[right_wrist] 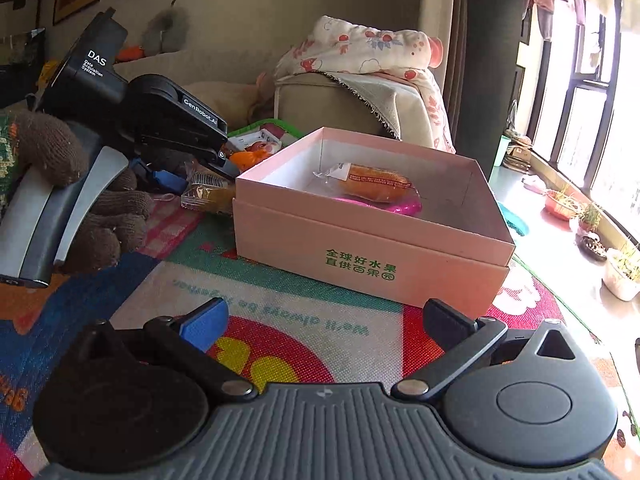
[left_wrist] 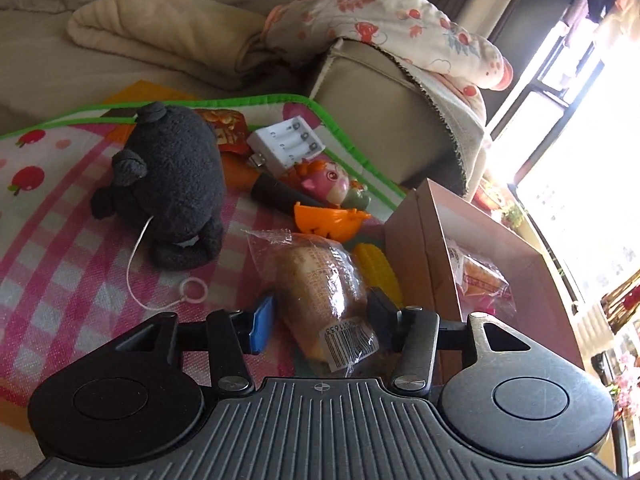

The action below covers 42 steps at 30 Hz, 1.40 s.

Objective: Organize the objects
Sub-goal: 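Grasp a second packaged bread roll with the left tool, then carry the bread roll over the box with the left tool while the right tool grasps the black plush bear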

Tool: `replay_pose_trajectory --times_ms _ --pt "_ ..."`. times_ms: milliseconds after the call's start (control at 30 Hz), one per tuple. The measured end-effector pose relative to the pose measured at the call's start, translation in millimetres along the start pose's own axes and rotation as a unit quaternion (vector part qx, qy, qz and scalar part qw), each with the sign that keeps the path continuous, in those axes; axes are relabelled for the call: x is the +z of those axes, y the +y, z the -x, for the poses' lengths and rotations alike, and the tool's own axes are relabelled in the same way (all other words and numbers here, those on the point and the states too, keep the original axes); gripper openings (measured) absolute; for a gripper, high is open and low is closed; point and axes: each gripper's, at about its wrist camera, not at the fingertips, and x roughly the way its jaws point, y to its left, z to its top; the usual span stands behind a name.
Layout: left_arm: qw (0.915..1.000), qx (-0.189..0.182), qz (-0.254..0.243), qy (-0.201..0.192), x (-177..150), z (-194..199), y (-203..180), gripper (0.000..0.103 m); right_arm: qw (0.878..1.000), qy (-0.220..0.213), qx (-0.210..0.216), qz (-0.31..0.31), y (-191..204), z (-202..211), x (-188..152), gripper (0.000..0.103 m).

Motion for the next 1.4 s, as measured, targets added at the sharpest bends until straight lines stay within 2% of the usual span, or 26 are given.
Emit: replay_pose_trajectory --times_ms 167,233,300,433,567,700,833,933,1067,1100,1133,1167,1300,1400 --pt "0.9989 -0.043 -0.020 -0.002 -6.8 13.8 17.4 0.045 1.000 0.011 0.000 0.005 1.4 -3.7 2.5 0.103" --pt "0.9979 -0.061 -0.022 -0.002 -13.9 28.7 30.1 0.040 1.000 0.014 -0.001 0.008 3.4 -5.0 4.8 0.103" --pt "0.9973 -0.064 -0.036 -0.009 -21.8 50.1 43.2 0.039 1.000 0.013 0.006 0.003 6.8 -4.2 10.8 0.103" --pt "0.9966 -0.048 -0.064 -0.017 -33.7 98.8 77.0 0.037 0.999 -0.011 0.043 0.022 25.4 3.0 36.9 0.103" --pt "0.9966 -0.048 -0.067 0.012 -35.9 130.6 112.9 0.036 0.993 -0.020 0.106 0.047 57.5 -10.6 83.1 0.103" --pt "0.9977 -0.043 -0.048 0.020 -34.8 136.6 132.8 0.038 0.989 0.003 0.141 0.040 94.6 -58.9 132.3 0.103" --pt "0.9989 -0.044 -0.017 0.001 -29.3 120.7 138.5 0.039 0.987 0.062 0.146 0.004 128.0 -126.6 173.6 0.103" --pt "0.9992 -0.040 0.004 -0.008 -22.5 107.9 138.1 0.041 0.984 0.112 0.138 -0.028 144.6 -173.7 189.6 0.103" --pt "0.9988 -0.044 0.022 -0.009 -21.3 97.6 137.8 0.047 0.978 0.153 0.129 -0.056 156.6 -208.7 190.1 0.100" --pt "0.9988 -0.043 0.022 -0.010 -21.9 97.6 137.1 0.047 0.977 0.159 0.128 -0.060 157.9 -211.3 188.2 0.095" --pt "0.9988 -0.043 0.021 -0.011 -22.2 98.0 136.8 0.047 0.975 0.170 0.132 -0.061 158.8 -212.5 185.8 0.078" --pt "0.9987 -0.044 0.020 -0.012 -22.9 97.9 137.8 0.047 0.972 0.176 0.142 -0.059 158.9 -210.6 184.1 0.067" --pt "0.9982 -0.050 0.029 -0.015 -27.0 102.1 141.2 0.042 0.978 0.151 0.144 -0.021 154.1 -171.1 181.1 0.066" --pt "0.9984 -0.048 0.022 -0.020 -34.2 110.9 140.3 0.041 0.981 0.116 0.156 -0.010 138.0 -121.0 177.6 0.066"
